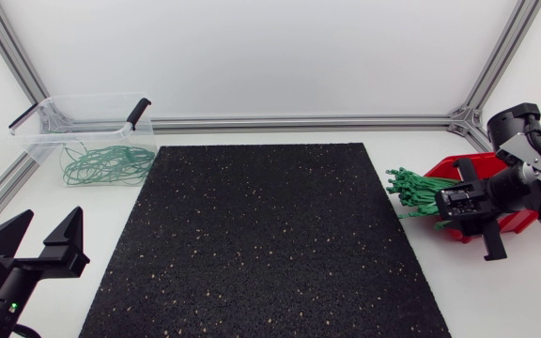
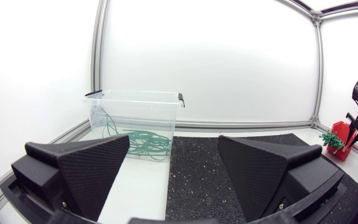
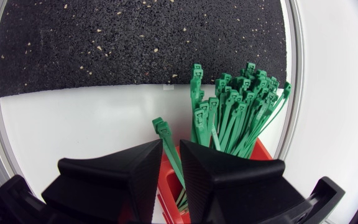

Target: Take a green cable tie from the red box, thread the tail through the head to close it, then place it in the transparent bin on the left.

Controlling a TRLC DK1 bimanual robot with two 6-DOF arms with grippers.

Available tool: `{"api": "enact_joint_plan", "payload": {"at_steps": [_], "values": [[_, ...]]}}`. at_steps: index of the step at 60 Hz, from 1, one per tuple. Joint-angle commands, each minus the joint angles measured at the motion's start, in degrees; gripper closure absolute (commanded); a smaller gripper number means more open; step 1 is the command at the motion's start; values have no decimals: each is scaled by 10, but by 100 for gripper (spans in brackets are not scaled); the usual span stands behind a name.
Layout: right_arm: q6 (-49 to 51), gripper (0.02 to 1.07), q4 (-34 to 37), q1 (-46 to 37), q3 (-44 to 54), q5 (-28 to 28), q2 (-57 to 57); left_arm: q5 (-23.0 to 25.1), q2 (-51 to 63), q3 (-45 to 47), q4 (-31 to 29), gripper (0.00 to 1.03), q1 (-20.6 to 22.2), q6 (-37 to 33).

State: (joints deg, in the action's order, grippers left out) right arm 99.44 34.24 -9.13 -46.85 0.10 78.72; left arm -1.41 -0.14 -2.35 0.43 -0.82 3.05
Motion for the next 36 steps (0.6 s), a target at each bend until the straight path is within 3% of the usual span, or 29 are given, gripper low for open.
{"api": "enact_joint_plan", "payload": {"at_steps": [1,36], "values": [[2,80,0,5,12,1,-9,-4,-5,23,-12,4,5,12],[0,84,-29,7,33,9,0,-4,-5,23,-14,4,5,12]]}}
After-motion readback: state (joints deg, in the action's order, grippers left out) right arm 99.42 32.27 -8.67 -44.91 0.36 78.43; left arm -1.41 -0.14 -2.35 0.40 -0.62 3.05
